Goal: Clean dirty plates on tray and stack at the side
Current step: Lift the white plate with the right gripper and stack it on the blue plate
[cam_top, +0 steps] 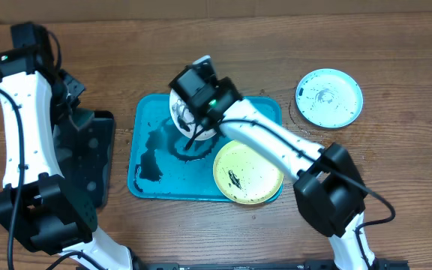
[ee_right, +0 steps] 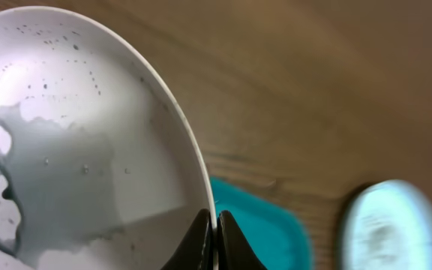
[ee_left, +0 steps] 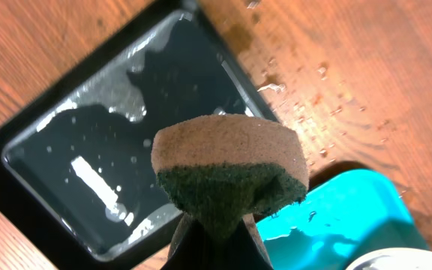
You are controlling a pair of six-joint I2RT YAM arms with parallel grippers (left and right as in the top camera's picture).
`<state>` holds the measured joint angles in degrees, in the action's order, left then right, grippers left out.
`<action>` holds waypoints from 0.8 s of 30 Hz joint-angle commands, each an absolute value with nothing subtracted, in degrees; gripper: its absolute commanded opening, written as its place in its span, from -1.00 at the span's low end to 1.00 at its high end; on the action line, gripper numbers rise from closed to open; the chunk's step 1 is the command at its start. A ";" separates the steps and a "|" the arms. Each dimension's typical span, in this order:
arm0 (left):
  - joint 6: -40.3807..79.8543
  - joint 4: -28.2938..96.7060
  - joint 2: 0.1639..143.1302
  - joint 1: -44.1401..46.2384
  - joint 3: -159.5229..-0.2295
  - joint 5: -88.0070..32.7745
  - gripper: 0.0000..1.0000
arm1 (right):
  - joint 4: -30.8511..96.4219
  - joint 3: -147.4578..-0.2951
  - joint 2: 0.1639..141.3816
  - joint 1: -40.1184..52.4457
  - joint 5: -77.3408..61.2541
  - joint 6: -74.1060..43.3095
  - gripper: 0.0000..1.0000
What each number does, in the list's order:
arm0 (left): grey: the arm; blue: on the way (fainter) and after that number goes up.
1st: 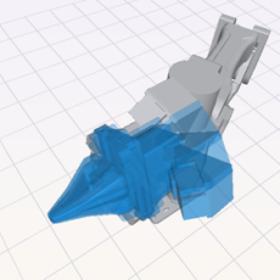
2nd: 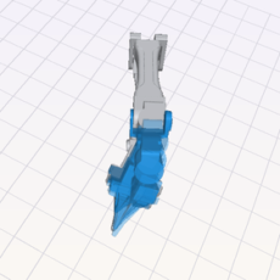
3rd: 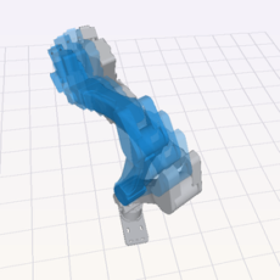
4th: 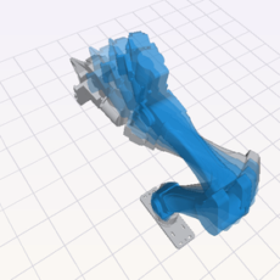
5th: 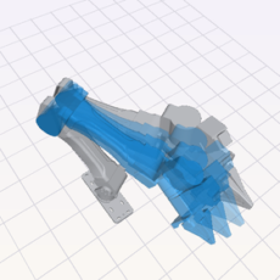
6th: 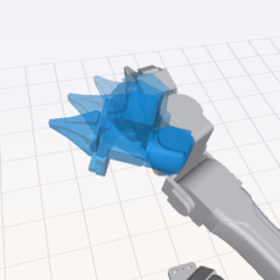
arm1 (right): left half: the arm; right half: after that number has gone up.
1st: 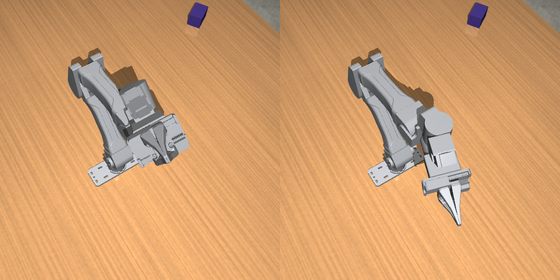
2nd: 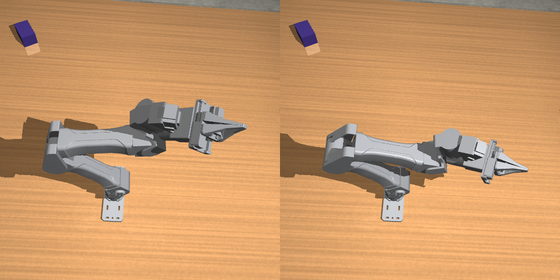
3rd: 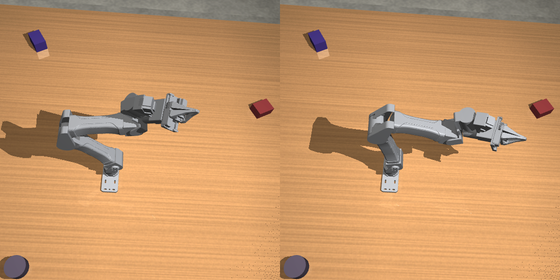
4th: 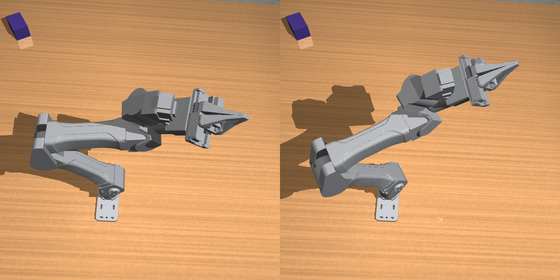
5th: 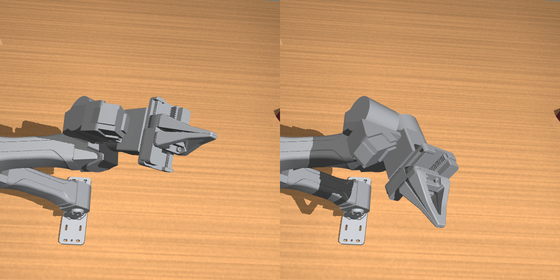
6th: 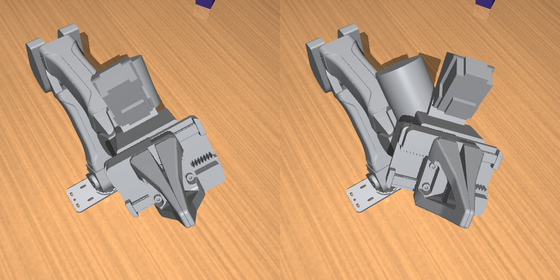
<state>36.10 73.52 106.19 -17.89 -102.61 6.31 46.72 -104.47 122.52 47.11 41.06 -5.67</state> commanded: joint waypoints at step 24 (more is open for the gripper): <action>36.80 70.41 107.24 -23.73 -94.94 2.92 -0.92 | 34.09 -106.85 119.24 59.81 71.05 28.51 -0.93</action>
<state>36.12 70.30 106.87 -23.88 -95.11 3.57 34.54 -104.97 122.30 60.03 69.47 28.36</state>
